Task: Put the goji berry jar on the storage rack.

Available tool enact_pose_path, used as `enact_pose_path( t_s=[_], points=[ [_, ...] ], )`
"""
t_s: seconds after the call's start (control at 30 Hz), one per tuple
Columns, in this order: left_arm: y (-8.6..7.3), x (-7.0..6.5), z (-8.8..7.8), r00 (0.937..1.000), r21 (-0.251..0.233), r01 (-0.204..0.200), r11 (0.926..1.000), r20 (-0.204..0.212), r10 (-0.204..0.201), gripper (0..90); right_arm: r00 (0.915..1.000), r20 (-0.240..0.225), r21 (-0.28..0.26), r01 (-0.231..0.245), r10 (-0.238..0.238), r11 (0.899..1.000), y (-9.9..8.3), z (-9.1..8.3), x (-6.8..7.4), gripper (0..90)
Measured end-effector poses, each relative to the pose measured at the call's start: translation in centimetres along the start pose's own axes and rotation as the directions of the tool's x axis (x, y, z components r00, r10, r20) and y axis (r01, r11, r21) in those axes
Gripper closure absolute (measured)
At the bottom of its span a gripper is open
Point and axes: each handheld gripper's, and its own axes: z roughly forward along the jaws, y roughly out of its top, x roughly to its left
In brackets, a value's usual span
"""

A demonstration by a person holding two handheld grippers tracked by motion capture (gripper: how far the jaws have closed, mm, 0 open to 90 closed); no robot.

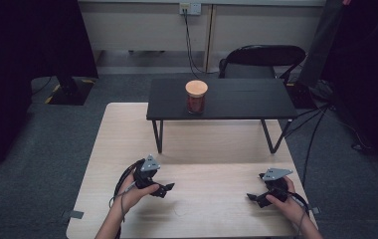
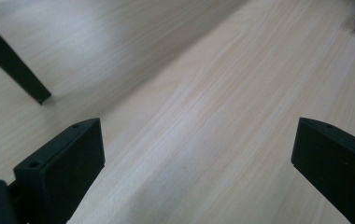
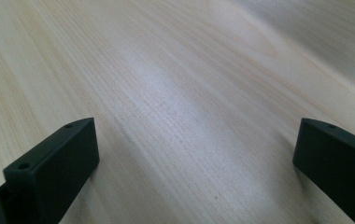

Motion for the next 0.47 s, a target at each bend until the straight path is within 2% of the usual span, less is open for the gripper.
enact_pose_path(
  t_s=[0.1, 0.23, 0.37, 0.47],
  points=[
    [-1.0, 0.2, 0.3, 0.9999, 0.016, 0.016, 0.9997, 0.0, -0.016, 2.3, 1.0, 0.0, 0.0, 0.0, 0.0, 1.0, 0.0, 0.0, 0.0, 0.0],
    [-1.5, 0.2, 0.8, 0.9999, 0.05, 0.0, 0.9987, -0.011, 0.001, 2.5, 1.0, 0.0, 0.0, 0.0, 0.0, 1.0, 0.0, 0.0, 0.0, 0.0],
    [-1.7, 0.0, 1.1, 0.9997, 0.057, 0.0, 0.9984, -0.025, 0.001, 2.5, 1.0, 0.0, 0.0, 0.0, 0.0, 1.0, 0.0, 0.0, 0.0, 0.0],
    [-2.1, 0.2, 1.1, 0.9998, 0.039, 0.009, 0.9992, -0.021, -0.008, 2.5, 1.0, 0.0, 0.0, 0.0, 0.0, 1.0, 0.0, 0.0, 0.0, 0.0]
  ],
)
